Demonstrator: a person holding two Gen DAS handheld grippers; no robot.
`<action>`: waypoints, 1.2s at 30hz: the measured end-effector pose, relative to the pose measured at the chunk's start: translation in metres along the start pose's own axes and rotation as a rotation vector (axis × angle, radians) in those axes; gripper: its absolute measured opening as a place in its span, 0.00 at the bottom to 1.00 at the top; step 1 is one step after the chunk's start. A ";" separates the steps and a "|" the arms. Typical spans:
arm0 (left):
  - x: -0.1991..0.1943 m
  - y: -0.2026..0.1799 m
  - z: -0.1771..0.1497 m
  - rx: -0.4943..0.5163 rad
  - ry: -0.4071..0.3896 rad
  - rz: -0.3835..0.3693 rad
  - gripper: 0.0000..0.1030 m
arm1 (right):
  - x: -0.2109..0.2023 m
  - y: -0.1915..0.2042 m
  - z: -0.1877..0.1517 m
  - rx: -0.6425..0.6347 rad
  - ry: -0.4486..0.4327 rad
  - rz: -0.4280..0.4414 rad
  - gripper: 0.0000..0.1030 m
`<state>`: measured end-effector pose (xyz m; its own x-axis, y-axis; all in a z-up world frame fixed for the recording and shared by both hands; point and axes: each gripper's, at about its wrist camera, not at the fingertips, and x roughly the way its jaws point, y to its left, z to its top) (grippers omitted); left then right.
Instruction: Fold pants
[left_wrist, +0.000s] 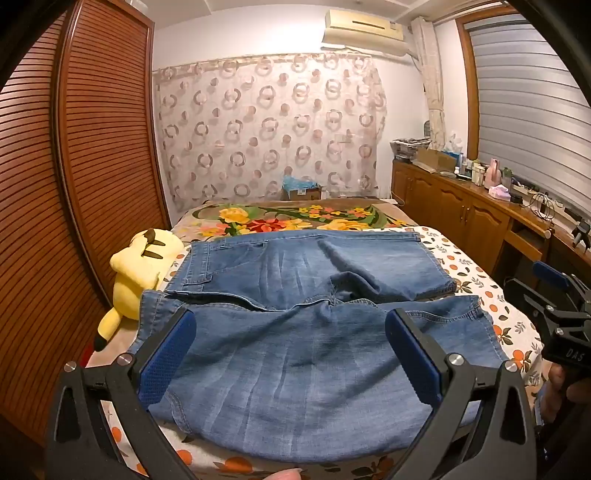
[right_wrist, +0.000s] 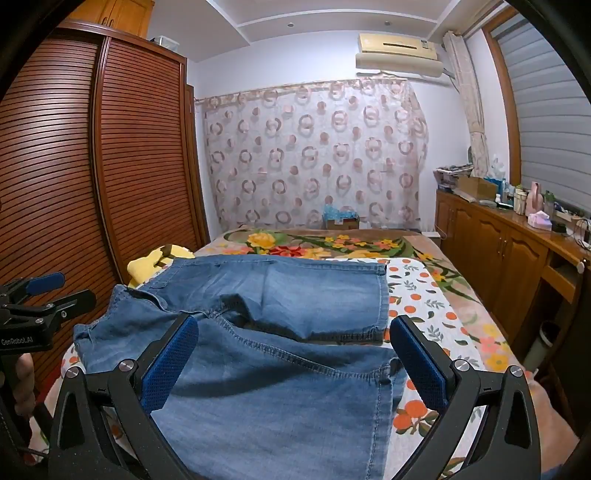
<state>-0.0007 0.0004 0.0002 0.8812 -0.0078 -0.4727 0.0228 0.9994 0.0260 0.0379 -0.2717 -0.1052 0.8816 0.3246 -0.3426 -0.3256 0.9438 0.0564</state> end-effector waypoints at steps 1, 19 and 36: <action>0.001 0.000 0.000 -0.001 0.001 0.003 0.99 | 0.000 0.000 0.000 0.000 0.000 0.000 1.00; 0.001 0.000 0.000 -0.003 -0.001 0.003 0.99 | -0.001 0.001 0.000 -0.001 0.000 -0.002 1.00; 0.000 0.001 0.000 -0.005 -0.006 0.002 1.00 | 0.001 0.000 -0.002 -0.002 -0.001 -0.001 1.00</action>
<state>-0.0003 0.0009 0.0000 0.8840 -0.0059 -0.4674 0.0188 0.9996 0.0230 0.0384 -0.2718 -0.1073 0.8826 0.3233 -0.3414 -0.3250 0.9442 0.0539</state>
